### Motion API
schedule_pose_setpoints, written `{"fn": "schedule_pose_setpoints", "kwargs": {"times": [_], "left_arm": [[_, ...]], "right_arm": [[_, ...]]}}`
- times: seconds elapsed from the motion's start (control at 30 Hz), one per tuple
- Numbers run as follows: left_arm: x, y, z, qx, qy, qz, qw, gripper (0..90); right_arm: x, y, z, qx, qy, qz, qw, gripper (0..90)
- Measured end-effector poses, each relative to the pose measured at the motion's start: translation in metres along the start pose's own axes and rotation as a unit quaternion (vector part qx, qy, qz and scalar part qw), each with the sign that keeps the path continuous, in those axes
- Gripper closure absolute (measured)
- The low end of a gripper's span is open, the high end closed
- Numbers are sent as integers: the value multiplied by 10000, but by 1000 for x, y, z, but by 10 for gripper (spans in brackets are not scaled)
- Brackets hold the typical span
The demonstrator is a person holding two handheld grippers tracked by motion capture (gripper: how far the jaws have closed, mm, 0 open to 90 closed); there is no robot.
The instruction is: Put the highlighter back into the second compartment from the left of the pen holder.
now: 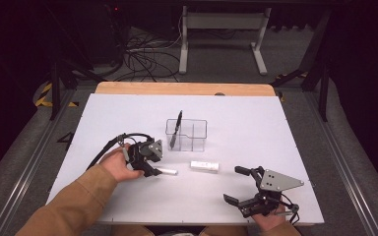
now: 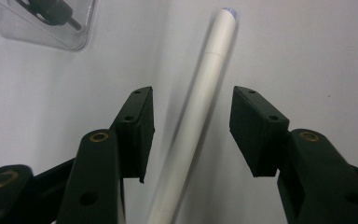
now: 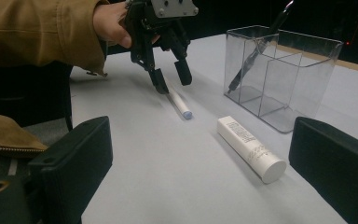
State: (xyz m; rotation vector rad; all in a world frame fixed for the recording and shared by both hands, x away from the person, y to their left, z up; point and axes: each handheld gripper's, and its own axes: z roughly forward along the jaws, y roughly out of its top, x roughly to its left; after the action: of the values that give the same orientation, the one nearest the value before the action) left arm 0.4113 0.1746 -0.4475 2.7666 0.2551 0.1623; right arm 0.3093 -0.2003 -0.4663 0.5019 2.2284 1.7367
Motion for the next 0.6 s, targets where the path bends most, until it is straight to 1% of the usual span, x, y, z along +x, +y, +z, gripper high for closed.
{"fn": "schedule_pose_setpoints", "kwargs": {"times": [0.03,0.07,0.1,0.17,0.2,0.33,0.4,0.47,0.6], "left_arm": [[1,0,0,74,-2,55,10000,535],[1,1,1,117,-8,49,9999,551],[1,1,2,180,-28,107,9998,565],[2,1,3,211,-30,137,9997,587],[2,1,3,235,-57,189,9995,595],[2,1,5,279,-74,232,9993,624],[3,1,6,301,-59,326,9990,639],[2,1,7,361,-54,320,9988,652],[2,3,10,394,-54,406,9984,670]], "right_arm": [[0,0,0,1,2,2,10000,66],[0,0,0,3,8,5,10000,67],[0,0,0,-8,20,9,10000,66],[0,0,0,-36,38,18,10000,67],[0,0,-1,-42,44,16,10000,67],[-1,0,-1,-54,59,25,10000,67],[0,0,0,-47,68,23,10000,67],[0,0,0,-44,70,25,10000,67],[0,0,-1,-52,71,21,10000,67]]}}
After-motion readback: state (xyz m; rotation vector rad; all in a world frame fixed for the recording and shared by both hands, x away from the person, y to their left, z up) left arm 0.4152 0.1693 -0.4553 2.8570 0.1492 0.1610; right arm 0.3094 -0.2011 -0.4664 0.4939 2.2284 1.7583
